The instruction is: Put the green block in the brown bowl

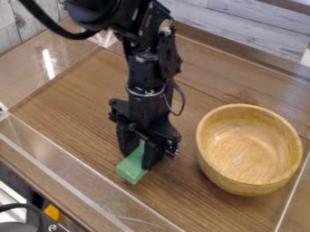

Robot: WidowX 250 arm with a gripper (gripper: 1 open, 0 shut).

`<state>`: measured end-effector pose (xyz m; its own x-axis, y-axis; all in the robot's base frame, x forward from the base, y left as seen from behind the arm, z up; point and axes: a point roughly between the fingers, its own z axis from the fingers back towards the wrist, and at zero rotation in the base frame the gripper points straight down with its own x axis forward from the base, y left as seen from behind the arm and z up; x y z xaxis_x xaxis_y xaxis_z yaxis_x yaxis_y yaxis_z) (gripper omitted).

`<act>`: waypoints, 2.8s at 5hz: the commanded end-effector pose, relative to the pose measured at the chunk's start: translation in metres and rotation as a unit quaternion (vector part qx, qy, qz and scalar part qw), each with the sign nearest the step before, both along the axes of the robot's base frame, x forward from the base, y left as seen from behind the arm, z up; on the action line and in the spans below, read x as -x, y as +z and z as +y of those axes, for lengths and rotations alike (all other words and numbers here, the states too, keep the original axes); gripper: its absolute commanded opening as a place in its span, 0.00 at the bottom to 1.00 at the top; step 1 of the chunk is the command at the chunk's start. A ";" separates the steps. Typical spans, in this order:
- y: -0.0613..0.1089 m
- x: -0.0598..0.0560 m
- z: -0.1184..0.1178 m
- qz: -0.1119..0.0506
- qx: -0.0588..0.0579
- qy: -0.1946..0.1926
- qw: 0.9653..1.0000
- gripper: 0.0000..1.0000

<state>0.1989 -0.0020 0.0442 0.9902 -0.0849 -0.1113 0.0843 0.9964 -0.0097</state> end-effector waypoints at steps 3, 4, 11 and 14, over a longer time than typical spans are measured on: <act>0.022 -0.012 0.003 -0.029 0.002 0.006 1.000 0.00; 0.027 -0.014 0.004 -0.031 0.002 0.007 0.999 0.00; 0.085 -0.044 -0.024 -0.140 -0.013 -0.056 0.988 0.00; 0.070 -0.044 -0.094 -0.120 0.024 -0.169 0.978 1.00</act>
<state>0.2356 -0.0915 0.1029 0.9110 -0.4032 0.0873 0.4045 0.9145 0.0028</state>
